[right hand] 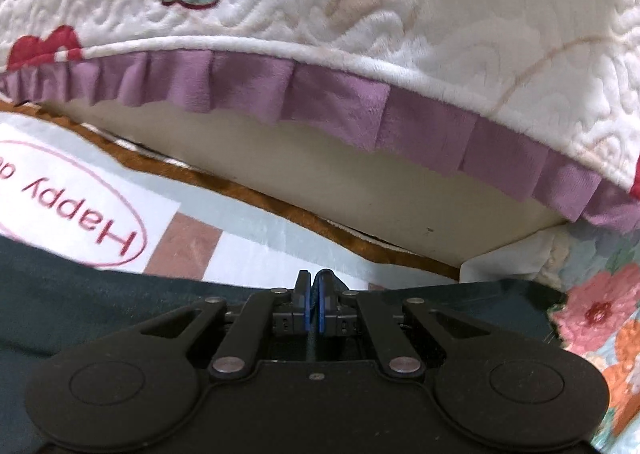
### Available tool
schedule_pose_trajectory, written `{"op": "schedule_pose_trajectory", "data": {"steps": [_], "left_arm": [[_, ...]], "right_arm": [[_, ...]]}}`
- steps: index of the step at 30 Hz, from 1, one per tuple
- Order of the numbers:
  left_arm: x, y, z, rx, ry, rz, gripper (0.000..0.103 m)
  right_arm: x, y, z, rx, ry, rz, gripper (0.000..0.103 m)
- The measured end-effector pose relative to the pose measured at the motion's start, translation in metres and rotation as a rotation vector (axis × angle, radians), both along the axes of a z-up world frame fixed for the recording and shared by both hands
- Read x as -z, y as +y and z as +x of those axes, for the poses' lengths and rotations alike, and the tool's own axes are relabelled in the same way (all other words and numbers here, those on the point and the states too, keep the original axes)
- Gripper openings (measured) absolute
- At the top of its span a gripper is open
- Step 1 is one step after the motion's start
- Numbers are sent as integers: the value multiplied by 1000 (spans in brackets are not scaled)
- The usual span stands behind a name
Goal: Fold clothes
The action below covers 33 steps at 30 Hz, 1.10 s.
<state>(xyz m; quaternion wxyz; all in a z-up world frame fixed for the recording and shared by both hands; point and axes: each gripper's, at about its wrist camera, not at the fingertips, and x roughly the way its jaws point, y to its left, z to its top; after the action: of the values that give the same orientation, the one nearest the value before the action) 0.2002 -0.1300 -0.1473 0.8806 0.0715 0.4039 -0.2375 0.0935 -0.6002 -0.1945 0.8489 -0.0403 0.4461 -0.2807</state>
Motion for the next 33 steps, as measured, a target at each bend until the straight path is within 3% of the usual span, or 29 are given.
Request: {"op": "schedule_pose_trajectory", "data": {"steps": [4, 5, 8, 10, 16, 20, 22, 24, 26, 28, 29, 30, 32, 33], "left_arm": [[-10, 10, 0, -19, 8, -10, 37], [-13, 15, 1, -30, 0, -9, 43], [-24, 37, 6, -51, -12, -45, 47], [-28, 51, 11, -53, -2, -97, 47], [-42, 69, 14, -88, -85, -88, 44], [-37, 72, 17, -62, 8, -76, 48], [-35, 69, 18, -46, 20, -52, 54], [-30, 64, 19, -27, 28, -28, 67], [-22, 57, 21, -9, 37, -6, 74], [-7, 51, 26, -8, 65, 5, 75], [-2, 49, 28, -10, 74, 4, 67], [-2, 49, 28, -15, 72, -16, 38], [-3, 47, 27, -24, 59, -43, 16], [-8, 43, 26, -22, 26, -26, 14]], "right_arm": [[5, 4, 7, 28, -22, 13, 3], [6, 5, 9, 35, -28, 17, 6], [9, 9, 15, 56, -45, 27, 19], [11, 18, 16, 48, -57, 40, 34], [8, 91, 9, -114, -101, 123, 37], [6, 140, 4, -223, -129, 178, 40], [5, 165, 2, -277, -144, 205, 43], [4, 190, 0, -332, -158, 232, 44], [8, 206, 6, -389, -143, 261, 45], [13, 218, 13, -434, -124, 284, 47], [17, 223, 16, -443, -117, 288, 47], [21, 227, 20, -452, -109, 292, 47], [28, 227, 23, -435, -115, 316, 47], [31, 225, 23, -420, -125, 330, 47]]}}
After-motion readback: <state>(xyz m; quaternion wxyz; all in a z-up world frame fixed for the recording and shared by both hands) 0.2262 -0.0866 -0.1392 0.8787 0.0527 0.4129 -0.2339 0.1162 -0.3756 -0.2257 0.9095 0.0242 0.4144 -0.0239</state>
